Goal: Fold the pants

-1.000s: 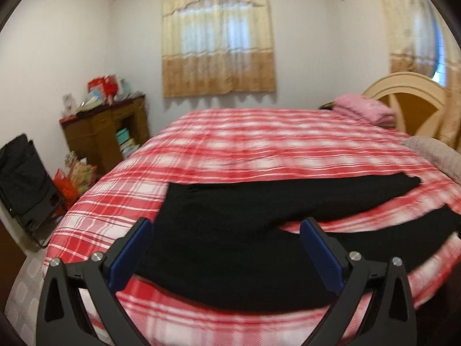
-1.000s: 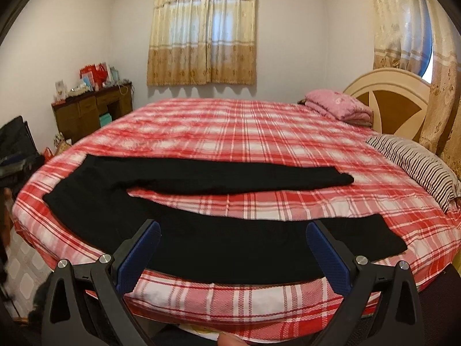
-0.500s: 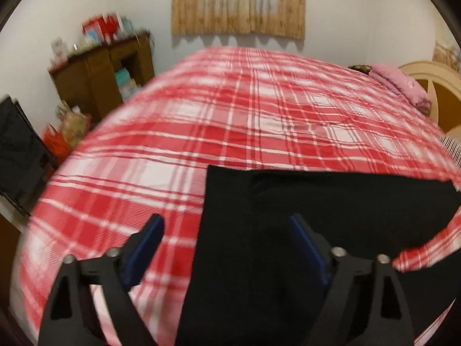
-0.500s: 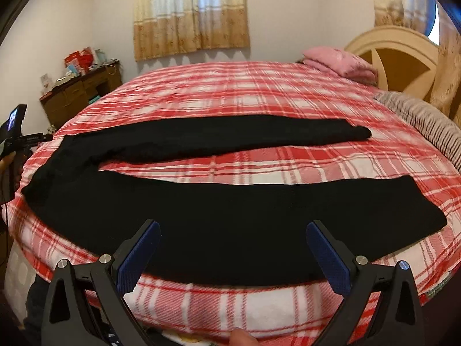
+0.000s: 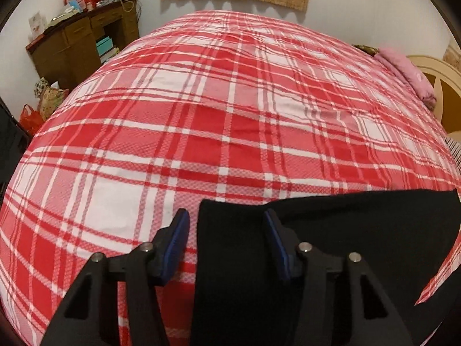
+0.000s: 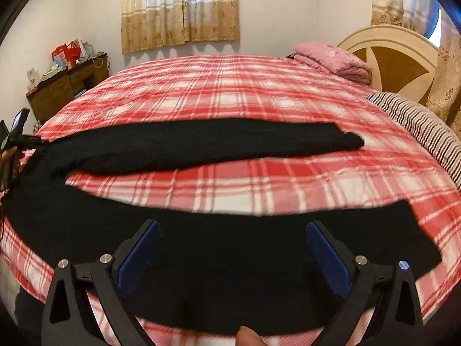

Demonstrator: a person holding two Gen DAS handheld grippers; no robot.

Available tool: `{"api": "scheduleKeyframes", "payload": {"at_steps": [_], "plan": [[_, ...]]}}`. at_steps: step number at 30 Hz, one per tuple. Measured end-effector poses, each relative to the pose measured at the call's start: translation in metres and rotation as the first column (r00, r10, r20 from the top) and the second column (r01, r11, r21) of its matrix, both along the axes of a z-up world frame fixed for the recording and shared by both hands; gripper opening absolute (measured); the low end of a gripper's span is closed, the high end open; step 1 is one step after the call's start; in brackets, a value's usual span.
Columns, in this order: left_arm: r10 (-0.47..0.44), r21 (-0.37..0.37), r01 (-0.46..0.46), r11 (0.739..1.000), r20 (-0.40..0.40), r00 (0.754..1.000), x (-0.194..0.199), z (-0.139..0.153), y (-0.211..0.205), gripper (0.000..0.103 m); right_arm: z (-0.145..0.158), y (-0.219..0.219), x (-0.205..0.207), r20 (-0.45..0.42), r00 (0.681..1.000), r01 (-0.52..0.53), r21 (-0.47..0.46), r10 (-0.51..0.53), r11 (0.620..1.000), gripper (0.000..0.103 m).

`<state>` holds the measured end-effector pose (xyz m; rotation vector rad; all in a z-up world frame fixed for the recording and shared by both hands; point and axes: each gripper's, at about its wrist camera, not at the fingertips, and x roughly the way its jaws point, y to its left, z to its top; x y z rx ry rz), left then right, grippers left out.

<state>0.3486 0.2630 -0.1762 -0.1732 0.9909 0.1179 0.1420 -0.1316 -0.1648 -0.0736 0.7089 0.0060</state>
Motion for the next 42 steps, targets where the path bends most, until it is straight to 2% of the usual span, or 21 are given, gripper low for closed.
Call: {"api": "scheduleKeyframes", "payload": {"at_steps": [4, 7, 11, 13, 15, 18, 25, 28, 33, 39, 41, 42], "plan": [[-0.002, -0.018, 0.003, 1.000, 0.032, 0.999, -0.004, 0.001, 0.004, 0.055, 0.020, -0.039, 0.034, 0.004, 0.999, 0.054, 0.028, -0.055, 0.998, 0.076], [-0.019, -0.013, 0.020, 1.000, 0.042, 0.999, -0.002, 0.002, 0.002, 0.046, 0.030, -0.069, 0.058, -0.005, 0.994, 0.108, 0.074, -0.108, 0.991, 0.069], [-0.016, -0.031, 0.018, 0.999, 0.054, 0.998, 0.001, 0.003, 0.003, 0.039, 0.035, -0.103, 0.099, -0.040, 0.984, 0.176, 0.054, -0.174, 0.983, 0.060], [-0.011, -0.053, 0.014, 0.998, 0.063, 0.998, 0.001, 0.002, 0.006, 0.038, 0.034, -0.117, 0.119, -0.061, 0.977, 0.206, 0.047, -0.203, 0.977, 0.060], [-0.007, -0.082, 0.013, 0.997, 0.070, 0.998, 0.000, 0.001, 0.007, 0.037, 0.035, -0.130, 0.132, -0.043, 0.969, 0.244, 0.030, -0.243, 0.969, 0.060], [0.000, -0.124, 0.009, 0.992, 0.075, 0.997, 0.001, -0.002, 0.012, 0.036, 0.033, -0.156, 0.163, -0.067, 0.960, 0.276, 0.063, -0.271, 0.959, 0.060], [0.000, -0.097, 0.009, 0.995, 0.094, 0.996, 0.002, -0.005, 0.007, 0.036, 0.013, -0.198, 0.227, -0.135, 0.939, 0.330, 0.088, -0.317, 0.940, 0.059], [0.010, -0.115, 0.002, 0.993, 0.108, 0.994, 0.000, -0.006, 0.009, 0.036, 0.003, -0.209, 0.250, -0.151, 0.934, 0.339, 0.082, -0.325, 0.937, 0.059], [0.016, -0.127, -0.002, 0.992, 0.114, 0.993, 0.002, -0.008, 0.010, 0.036, -0.015, -0.228, 0.281, -0.189, 0.931, 0.339, 0.125, -0.313, 0.932, 0.059], [0.019, -0.129, -0.004, 0.992, 0.116, 0.993, 0.002, -0.009, 0.010, 0.036, -0.038, -0.232, 0.303, -0.276, 0.923, 0.318, 0.160, -0.267, 0.935, 0.059], [0.020, -0.132, -0.004, 0.991, 0.116, 0.993, 0.002, -0.009, 0.011, 0.036, -0.042, -0.229, 0.305, -0.291, 0.925, 0.297, 0.156, -0.243, 0.942, 0.034], [0.020, -0.132, -0.005, 0.991, 0.117, 0.993, 0.003, -0.009, 0.011, 0.036, -0.043, -0.226, 0.305, -0.293, 0.932, 0.272, 0.167, -0.216, 0.948, 0.018]]}}
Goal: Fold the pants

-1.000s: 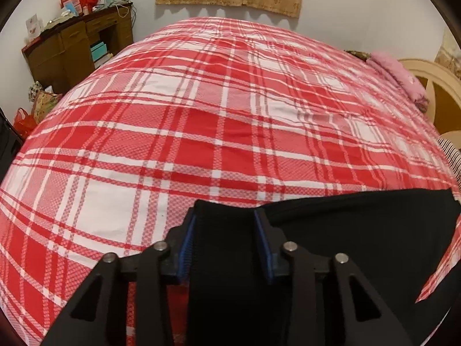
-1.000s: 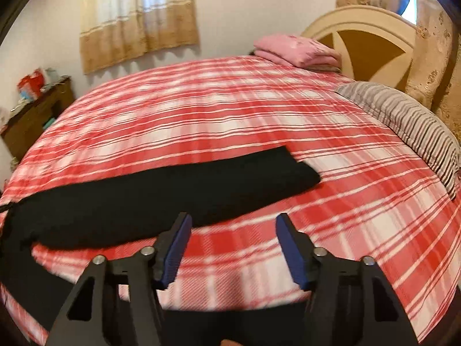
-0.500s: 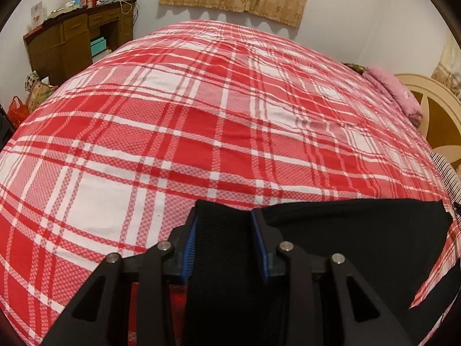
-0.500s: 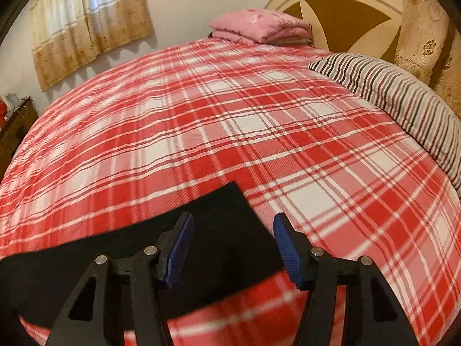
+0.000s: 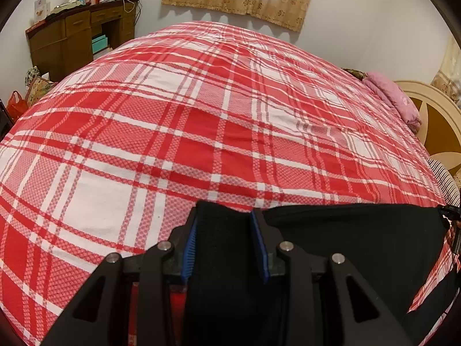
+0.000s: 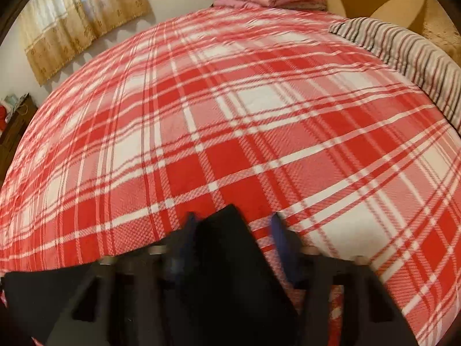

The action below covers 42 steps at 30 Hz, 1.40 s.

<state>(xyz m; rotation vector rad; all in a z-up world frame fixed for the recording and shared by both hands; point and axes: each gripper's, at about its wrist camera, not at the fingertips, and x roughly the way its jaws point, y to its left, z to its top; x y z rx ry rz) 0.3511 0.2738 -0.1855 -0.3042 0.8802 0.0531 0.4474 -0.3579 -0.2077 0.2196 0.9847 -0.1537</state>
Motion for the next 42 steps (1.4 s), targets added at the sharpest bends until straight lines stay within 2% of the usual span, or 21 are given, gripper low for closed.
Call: {"api": "scheduleKeyframes", "payload": {"at_steps": [3, 6, 10, 14, 16, 22, 29, 38, 42], "plan": [[0.000, -0.001, 0.000, 1.000, 0.000, 1.000, 0.000, 0.000, 0.000, 0.036, 0.003, 0.005, -0.002, 0.003, 1.000, -0.016, -0.023, 0.016, 1.000, 0.008], [-0.001, 0.000, 0.001, 1.000, -0.003, 1.000, 0.001, 0.000, -0.001, 0.036, 0.009, 0.008, -0.008, 0.016, 1.000, -0.019, -0.029, 0.019, 0.999, 0.005], [-0.002, -0.046, 0.002, 0.999, 0.007, 1.000, -0.001, 0.004, 0.005, 0.019, 0.026, 0.015, -0.026, 0.064, 0.997, -0.038, -0.048, 0.041, 0.998, 0.005], [-0.007, -0.089, 0.013, 0.996, 0.062, 0.998, -0.009, 0.014, 0.008, 0.014, 0.048, 0.021, -0.051, 0.110, 0.991, -0.063, -0.071, 0.070, 0.996, 0.005], [-0.029, -0.089, 0.040, 0.995, 0.117, 0.993, -0.016, 0.024, 0.005, 0.013, 0.059, 0.022, -0.064, 0.137, 0.987, -0.070, -0.080, 0.080, 0.994, 0.005], [-0.057, -0.112, 0.078, 0.991, 0.184, 0.981, -0.030, 0.045, -0.001, 0.012, 0.088, 0.028, -0.100, 0.209, 0.972, -0.092, -0.088, 0.109, 0.992, 0.005], [-0.042, -0.184, 0.096, 0.978, 0.275, 0.960, -0.061, 0.065, 0.014, 0.012, 0.115, 0.026, -0.152, 0.308, 0.943, -0.104, -0.079, 0.123, 0.991, 0.005], [-0.065, -0.252, 0.164, 0.954, 0.362, 0.930, -0.100, 0.075, 0.023, 0.012, 0.122, 0.007, -0.221, 0.388, 0.917, -0.088, -0.034, 0.094, 0.996, 0.005], [-0.070, -0.277, 0.191, 0.942, 0.394, 0.916, -0.118, 0.073, 0.026, 0.012, 0.112, -0.004, -0.254, 0.413, 0.909, -0.067, -0.005, 0.063, 0.998, 0.005]]}}
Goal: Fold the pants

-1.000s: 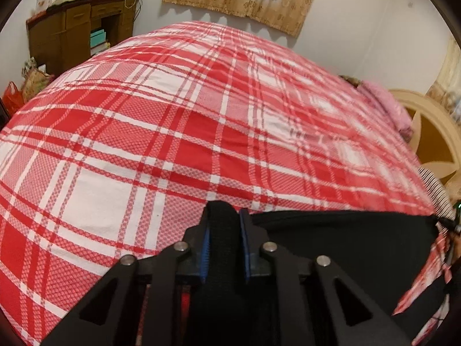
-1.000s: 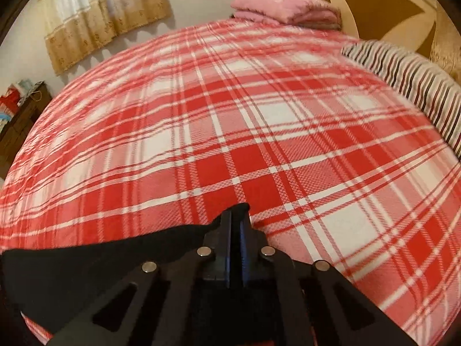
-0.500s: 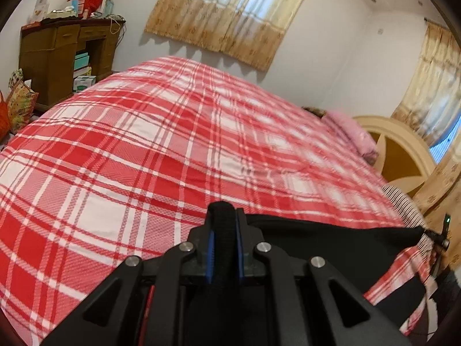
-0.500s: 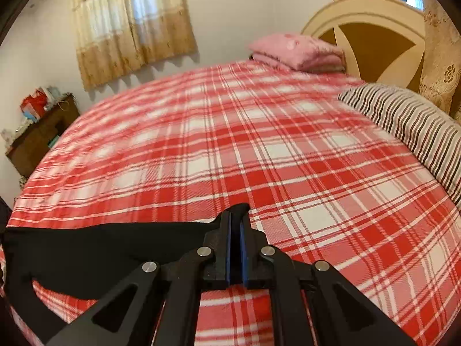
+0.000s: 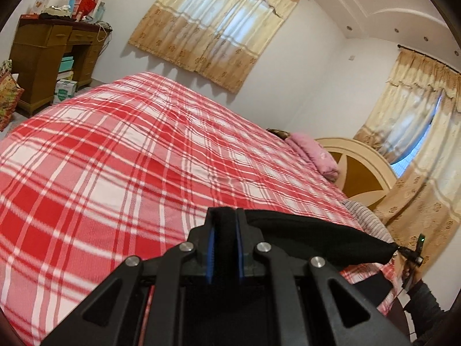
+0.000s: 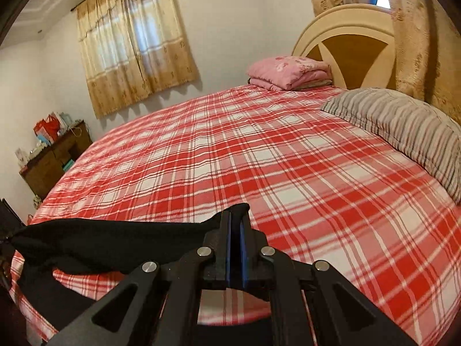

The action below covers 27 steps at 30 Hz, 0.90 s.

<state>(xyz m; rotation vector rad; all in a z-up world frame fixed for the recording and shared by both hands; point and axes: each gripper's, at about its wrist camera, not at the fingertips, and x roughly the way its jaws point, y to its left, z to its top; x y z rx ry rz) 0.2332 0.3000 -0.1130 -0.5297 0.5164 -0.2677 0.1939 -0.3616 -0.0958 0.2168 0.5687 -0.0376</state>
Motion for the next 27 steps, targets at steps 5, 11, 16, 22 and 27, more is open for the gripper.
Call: {"api": "scheduleKeyframes", "payload": {"at_steps": [5, 11, 16, 22, 27], "plan": [[-0.022, -0.034, 0.023, 0.999, 0.014, 1.000, -0.025, -0.015, 0.006, 0.012, -0.026, -0.021, -0.030, -0.022, 0.999, 0.042, 0.054, -0.041, 0.998, 0.005], [-0.051, -0.021, 0.051, 0.998, -0.003, 0.999, -0.051, -0.034, 0.006, 0.012, -0.059, -0.033, -0.054, -0.087, 0.995, 0.062, 0.080, -0.055, 0.995, 0.005], [-0.060, -0.004, 0.060, 0.998, -0.028, 0.998, -0.064, -0.048, 0.002, 0.012, -0.078, -0.037, -0.067, -0.121, 0.990, 0.081, 0.091, -0.069, 0.993, 0.005], [-0.071, 0.047, 0.073, 0.996, -0.049, 0.996, -0.071, -0.056, 0.000, 0.014, -0.084, -0.036, -0.080, -0.141, 0.989, 0.061, 0.065, -0.051, 0.996, 0.005], [-0.074, 0.085, 0.078, 0.993, -0.058, 0.996, -0.080, -0.059, 0.002, 0.025, -0.078, -0.034, -0.090, -0.154, 0.987, 0.059, 0.044, -0.052, 0.997, 0.005]]}}
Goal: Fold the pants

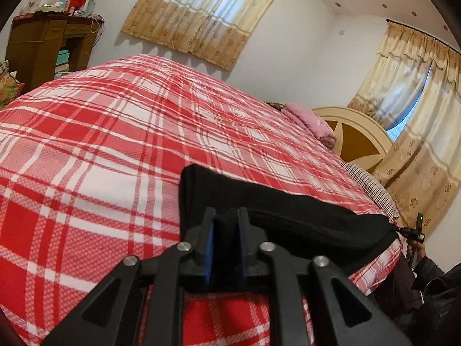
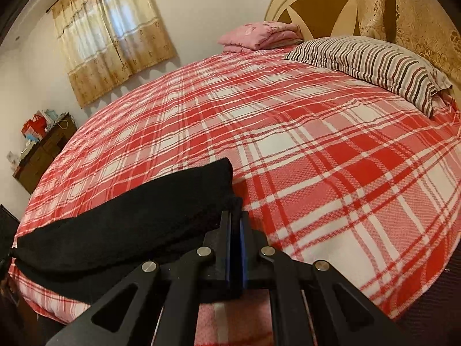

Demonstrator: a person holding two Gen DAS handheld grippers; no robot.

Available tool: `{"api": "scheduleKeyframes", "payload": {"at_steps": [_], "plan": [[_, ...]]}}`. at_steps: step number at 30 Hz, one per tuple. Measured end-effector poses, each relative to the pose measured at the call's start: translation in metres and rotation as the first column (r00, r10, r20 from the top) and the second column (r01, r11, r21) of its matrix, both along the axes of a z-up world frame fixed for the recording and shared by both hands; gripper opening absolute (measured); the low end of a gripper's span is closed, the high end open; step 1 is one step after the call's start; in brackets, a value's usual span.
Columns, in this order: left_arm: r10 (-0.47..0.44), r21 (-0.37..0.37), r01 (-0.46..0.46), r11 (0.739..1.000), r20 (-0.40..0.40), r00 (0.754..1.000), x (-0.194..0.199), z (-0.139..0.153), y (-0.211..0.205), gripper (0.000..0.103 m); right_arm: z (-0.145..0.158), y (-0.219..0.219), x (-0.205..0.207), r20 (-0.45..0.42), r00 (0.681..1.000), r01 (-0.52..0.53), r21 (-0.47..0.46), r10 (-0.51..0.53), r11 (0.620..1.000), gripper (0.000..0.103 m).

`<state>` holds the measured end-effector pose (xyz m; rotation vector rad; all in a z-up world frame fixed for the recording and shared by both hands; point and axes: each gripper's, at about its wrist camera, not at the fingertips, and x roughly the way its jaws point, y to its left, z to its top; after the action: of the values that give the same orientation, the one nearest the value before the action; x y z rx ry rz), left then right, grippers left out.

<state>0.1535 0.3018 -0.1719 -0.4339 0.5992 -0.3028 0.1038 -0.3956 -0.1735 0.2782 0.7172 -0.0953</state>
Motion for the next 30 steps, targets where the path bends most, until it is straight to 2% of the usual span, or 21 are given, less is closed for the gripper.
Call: {"api": "scheduleKeyframes", "payload": {"at_steps": [2, 4, 6, 7, 10, 13, 16, 21, 24, 28, 30], "plan": [[0.009, 0.012, -0.009, 1.000, 0.003, 1.000, -0.004, 0.000, 0.002, 0.032, 0.003, -0.001, -0.005, -0.012, 1.000, 0.016, -0.007, -0.016, 1.000, 0.008], [0.015, 0.010, -0.015, 1.000, 0.008, 1.000, -0.010, 0.000, 0.005, 0.032, 0.012, 0.003, -0.013, -0.003, 0.999, 0.044, -0.054, -0.045, 0.998, 0.026], [0.016, 0.042, -0.016, 0.999, 0.005, 1.000, -0.014, 0.001, 0.004, 0.041, 0.022, 0.012, -0.020, 0.017, 0.998, 0.054, -0.091, -0.053, 0.994, 0.034], [0.020, 0.069, -0.020, 0.997, 0.005, 1.000, -0.016, 0.001, 0.002, 0.047, 0.029, 0.020, -0.023, 0.033, 0.999, 0.046, -0.107, -0.043, 0.993, 0.034], [0.023, 0.122, -0.023, 0.992, -0.003, 1.000, -0.020, 0.001, 0.002, 0.048, 0.049, 0.051, -0.026, 0.061, 0.998, -0.003, -0.177, 0.014, 0.984, 0.034], [0.032, 0.163, -0.031, 0.986, 0.000, 0.999, -0.024, 0.000, 0.001, 0.049, 0.063, 0.101, -0.017, 0.056, 0.988, -0.128, -0.228, 0.144, 0.965, 0.034], [0.032, 0.225, -0.036, 0.974, 0.021, 0.999, -0.027, 0.002, -0.010, 0.048, 0.065, 0.164, -0.001, 0.014, 0.959, -0.268, -0.270, 0.282, 0.925, 0.034], [0.009, 0.350, -0.021, 0.936, 0.036, 0.999, -0.024, 0.003, -0.033, 0.048, 0.041, 0.279, 0.019, -0.073, 0.847, -0.520, -0.320, 0.526, 0.792, 0.034], [-0.015, 0.421, 0.002, 0.907, 0.027, 1.000, -0.019, -0.001, -0.046, 0.035, 0.018, 0.343, 0.024, -0.130, 0.759, -0.640, -0.334, 0.639, 0.692, 0.034], [-0.012, 0.420, -0.006, 0.908, 0.042, 0.999, -0.020, 0.002, -0.046, 0.028, -0.009, 0.397, 0.024, -0.188, 0.664, -0.737, -0.330, 0.724, 0.590, 0.034], [-0.006, 0.406, -0.013, 0.914, 0.044, 0.999, -0.022, 0.004, -0.044, 0.024, -0.020, 0.413, 0.022, -0.217, 0.628, -0.769, -0.325, 0.748, 0.551, 0.034]]}}
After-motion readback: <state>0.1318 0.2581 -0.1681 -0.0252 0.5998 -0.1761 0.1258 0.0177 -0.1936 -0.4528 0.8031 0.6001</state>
